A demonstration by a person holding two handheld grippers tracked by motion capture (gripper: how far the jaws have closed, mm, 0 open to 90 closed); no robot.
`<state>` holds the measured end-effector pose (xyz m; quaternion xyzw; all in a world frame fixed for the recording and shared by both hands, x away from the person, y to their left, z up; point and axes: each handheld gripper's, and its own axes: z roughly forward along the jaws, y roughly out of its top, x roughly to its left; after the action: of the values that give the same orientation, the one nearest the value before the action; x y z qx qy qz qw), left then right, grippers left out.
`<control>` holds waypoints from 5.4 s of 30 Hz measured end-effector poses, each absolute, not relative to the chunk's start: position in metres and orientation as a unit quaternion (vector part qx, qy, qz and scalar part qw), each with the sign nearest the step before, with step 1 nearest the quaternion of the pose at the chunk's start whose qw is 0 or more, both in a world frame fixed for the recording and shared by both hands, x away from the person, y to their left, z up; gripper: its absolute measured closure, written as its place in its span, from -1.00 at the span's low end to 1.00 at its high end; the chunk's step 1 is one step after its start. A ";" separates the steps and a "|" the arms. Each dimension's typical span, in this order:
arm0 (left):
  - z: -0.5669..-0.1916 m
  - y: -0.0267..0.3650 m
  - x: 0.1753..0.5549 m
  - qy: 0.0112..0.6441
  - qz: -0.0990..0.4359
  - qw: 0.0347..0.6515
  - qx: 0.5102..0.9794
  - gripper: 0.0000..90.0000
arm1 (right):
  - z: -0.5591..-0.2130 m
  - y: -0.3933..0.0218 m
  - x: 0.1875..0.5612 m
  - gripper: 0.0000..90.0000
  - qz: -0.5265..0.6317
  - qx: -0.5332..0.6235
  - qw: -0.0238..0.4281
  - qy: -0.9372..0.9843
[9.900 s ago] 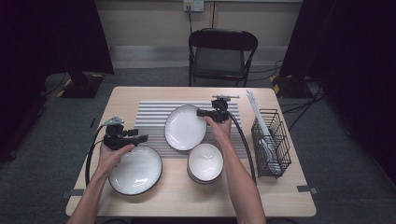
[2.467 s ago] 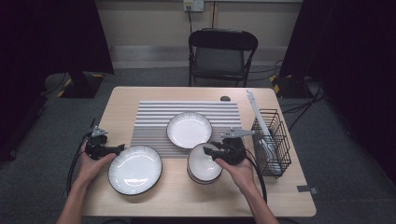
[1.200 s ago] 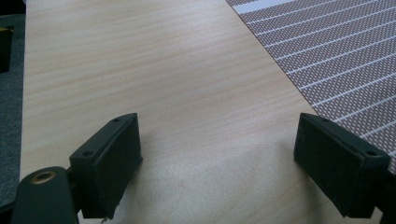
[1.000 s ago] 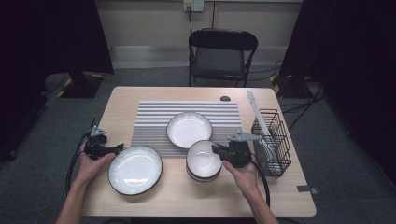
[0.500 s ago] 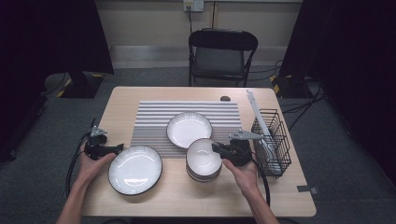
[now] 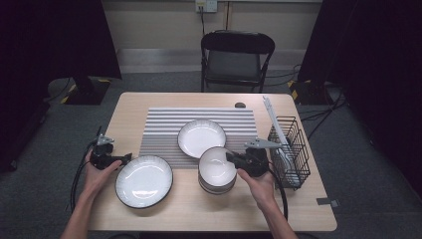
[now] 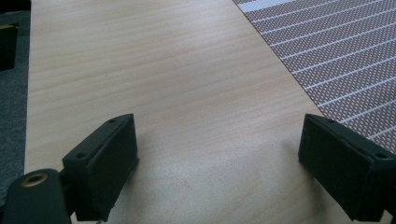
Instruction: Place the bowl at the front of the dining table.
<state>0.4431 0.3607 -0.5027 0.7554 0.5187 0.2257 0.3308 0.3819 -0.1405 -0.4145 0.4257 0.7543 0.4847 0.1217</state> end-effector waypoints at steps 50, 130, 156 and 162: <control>-0.503 0.359 0.443 0.520 0.223 0.332 0.755 -0.79 | -0.377 -0.127 0.397 0.82 0.512 0.426 0.118 0.737; -0.503 0.361 0.444 0.518 0.223 0.332 0.757 -0.76 | -0.343 -0.076 0.488 0.81 0.502 0.423 0.127 0.743; -0.503 0.361 0.444 0.517 0.223 0.332 0.757 -0.76 | -0.367 -0.062 0.515 0.81 0.478 0.447 0.115 0.747; -0.503 0.361 0.444 0.517 0.223 0.332 0.757 -0.76 | -0.372 -0.066 0.522 0.81 0.467 0.456 0.115 0.749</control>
<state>0.4439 0.3612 -0.5029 0.7566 0.5173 0.2229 0.3321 0.5219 -0.0656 -0.3724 0.4555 0.7488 0.4675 0.1154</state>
